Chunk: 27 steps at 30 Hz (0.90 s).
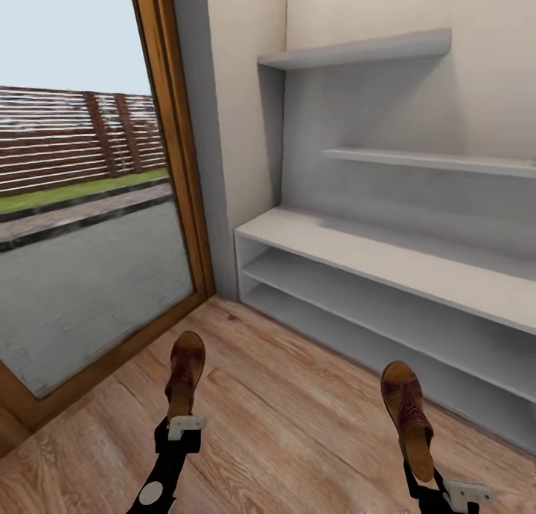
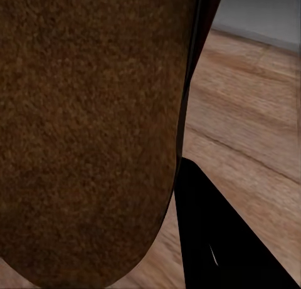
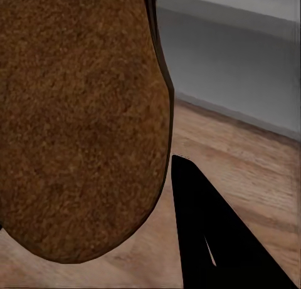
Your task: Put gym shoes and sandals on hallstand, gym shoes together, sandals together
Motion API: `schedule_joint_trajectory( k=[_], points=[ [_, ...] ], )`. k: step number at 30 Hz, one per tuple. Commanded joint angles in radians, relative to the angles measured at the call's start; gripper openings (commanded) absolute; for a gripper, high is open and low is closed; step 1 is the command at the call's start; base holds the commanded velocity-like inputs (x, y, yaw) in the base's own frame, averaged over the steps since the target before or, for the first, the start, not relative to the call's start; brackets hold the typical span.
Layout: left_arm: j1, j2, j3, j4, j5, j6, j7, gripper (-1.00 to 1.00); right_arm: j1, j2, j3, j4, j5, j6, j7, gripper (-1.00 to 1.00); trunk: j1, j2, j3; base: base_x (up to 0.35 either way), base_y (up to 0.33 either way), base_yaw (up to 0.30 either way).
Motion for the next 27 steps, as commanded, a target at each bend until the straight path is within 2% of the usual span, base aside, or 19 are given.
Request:
schedule_joint_trajectory(
  k=[1, 11, 20, 27],
  points=[
    [0.000, 0.001, -0.003, 0.000, -0.011, -0.001, 0.009, -1.00, -0.002, 0.001, -0.008, -0.002, 0.002, -0.001, 0.009, -1.00, 0.000, 0.000, -0.001, 0.006, 0.305, -0.300],
    [0.000, 0.001, -0.004, 0.000, -0.011, -0.001, 0.009, -1.00, -0.002, 0.001, -0.008, -0.002, 0.002, -0.001, 0.009, -1.00, 0.000, 0.000, -0.001, 0.079, 0.305, -0.300],
    [0.000, 0.001, -0.004, 0.000, -0.011, -0.001, 0.010, -1.00, -0.002, 0.001, -0.008, -0.002, 0.002, -0.001, 0.009, -1.00, 0.000, 0.000, -0.001, 0.183, 0.289, -0.300],
    [0.000, 0.001, -0.004, 0.000, -0.011, -0.001, 0.010, -1.00, -0.002, 0.001, -0.008, -0.002, 0.002, -0.001, 0.009, -1.00, 0.000, 0.000, -0.001, 0.057, 0.067, -0.300]
  ],
)
